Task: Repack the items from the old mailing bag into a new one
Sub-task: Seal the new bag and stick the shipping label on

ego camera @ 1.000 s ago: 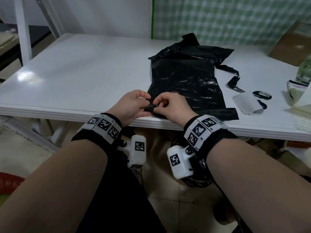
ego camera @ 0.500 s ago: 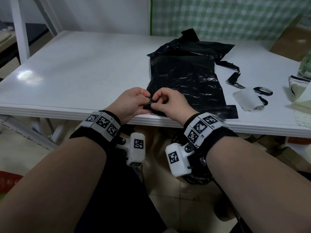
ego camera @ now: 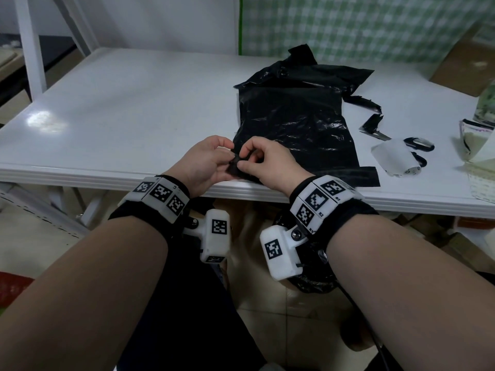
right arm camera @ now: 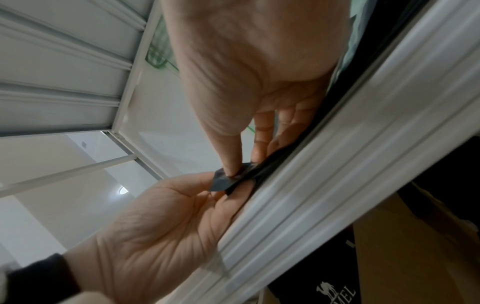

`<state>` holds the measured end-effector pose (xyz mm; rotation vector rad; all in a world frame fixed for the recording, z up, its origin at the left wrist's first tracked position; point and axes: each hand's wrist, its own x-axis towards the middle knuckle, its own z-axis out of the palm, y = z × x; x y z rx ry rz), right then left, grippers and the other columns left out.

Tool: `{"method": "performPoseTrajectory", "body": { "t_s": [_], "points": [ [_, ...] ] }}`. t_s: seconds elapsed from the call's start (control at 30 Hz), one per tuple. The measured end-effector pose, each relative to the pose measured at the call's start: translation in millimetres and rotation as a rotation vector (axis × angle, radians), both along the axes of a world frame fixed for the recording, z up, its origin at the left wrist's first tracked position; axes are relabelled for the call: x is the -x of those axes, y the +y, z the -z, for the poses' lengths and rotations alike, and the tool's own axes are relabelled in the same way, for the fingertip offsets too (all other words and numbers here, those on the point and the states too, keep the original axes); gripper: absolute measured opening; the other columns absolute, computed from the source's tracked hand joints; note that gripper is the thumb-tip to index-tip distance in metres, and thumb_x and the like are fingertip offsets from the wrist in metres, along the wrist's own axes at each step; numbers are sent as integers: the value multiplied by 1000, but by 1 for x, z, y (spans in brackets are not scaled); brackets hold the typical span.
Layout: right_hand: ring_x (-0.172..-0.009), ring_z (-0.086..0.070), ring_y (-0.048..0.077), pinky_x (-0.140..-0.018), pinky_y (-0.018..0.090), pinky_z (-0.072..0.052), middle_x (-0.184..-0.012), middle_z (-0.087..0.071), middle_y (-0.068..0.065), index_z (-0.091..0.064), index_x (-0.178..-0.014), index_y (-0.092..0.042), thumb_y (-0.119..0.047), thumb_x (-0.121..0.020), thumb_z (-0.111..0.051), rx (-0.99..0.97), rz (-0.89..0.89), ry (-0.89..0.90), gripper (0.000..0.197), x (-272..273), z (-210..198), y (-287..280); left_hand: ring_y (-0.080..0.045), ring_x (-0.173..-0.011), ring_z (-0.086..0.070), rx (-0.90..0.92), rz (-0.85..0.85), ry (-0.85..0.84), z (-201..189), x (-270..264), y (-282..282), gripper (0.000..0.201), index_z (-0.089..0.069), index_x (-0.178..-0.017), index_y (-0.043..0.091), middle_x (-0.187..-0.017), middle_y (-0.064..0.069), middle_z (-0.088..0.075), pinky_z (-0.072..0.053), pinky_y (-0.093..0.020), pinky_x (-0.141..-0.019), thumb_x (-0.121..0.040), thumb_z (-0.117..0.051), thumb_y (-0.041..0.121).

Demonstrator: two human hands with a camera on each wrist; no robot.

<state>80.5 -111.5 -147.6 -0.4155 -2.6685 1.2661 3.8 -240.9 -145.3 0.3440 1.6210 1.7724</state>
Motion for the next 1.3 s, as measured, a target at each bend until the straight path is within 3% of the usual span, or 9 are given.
{"method": "performPoseTrajectory", "body": {
  "t_s": [0.43,0.6,0.77,0.93,1.03,1.17,1.3],
  "points": [
    [-68,-54,10,-73,28,-49,-71,-58,-4,-57,-72,-34,-18,-80,-70,128,2,15,23,0,-3,-3,-16,-67,-63,-11,29,20,2,0,-1,19,-50,-90,9,-83,-13,-54,-58,-24,-57,-91,-43,-8],
    [-70,-53,10,-75,28,-49,-71,-57,-5,-58,-68,-31,-17,-82,-68,122,0,21,23,-3,-5,-3,-9,-56,-64,-5,20,27,1,-2,0,19,-50,-89,9,-78,-11,-54,-55,-21,-51,-91,-43,-8],
    [-67,-48,7,-66,18,-41,-68,-52,-10,-57,-75,-25,-15,-87,-62,126,-45,-11,17,-6,-10,-3,-9,-54,-62,4,19,33,1,-2,0,18,-50,-89,9,-76,-11,-53,-55,-21,-52,-92,-42,-8],
    [-69,-48,7,-68,19,-41,-71,-51,-9,-53,-73,-25,-12,-90,-57,179,-51,-20,22,-8,-13,-2,-11,-56,-66,9,-6,31,0,-3,1,20,-49,-86,9,-78,-12,-53,-57,-22,-54,-93,-40,-8],
    [-75,-50,11,-75,29,-46,-78,-55,-4,-51,-72,-26,-13,-92,-54,308,6,-29,24,-12,-16,2,-18,-71,-65,50,-26,45,1,-4,3,21,-49,-85,10,-83,-12,-55,-58,-23,-59,-92,-40,-7],
    [-85,-53,12,-79,27,-49,-101,-63,2,-47,-74,-20,-10,-95,-48,626,119,7,23,-25,-24,11,-18,-75,-64,98,-40,62,-2,-6,5,26,-52,-81,12,-88,-12,-58,-58,-20,-59,-93,-38,-6],
    [-89,-63,14,-85,27,-48,-86,-69,1,-43,-75,-18,-9,-98,-37,849,258,106,26,-41,-31,26,-18,-79,-65,182,-95,53,-6,-9,11,31,-57,-75,9,-99,-14,-61,-58,-19,-57,-92,-34,-3]
  ]
}}
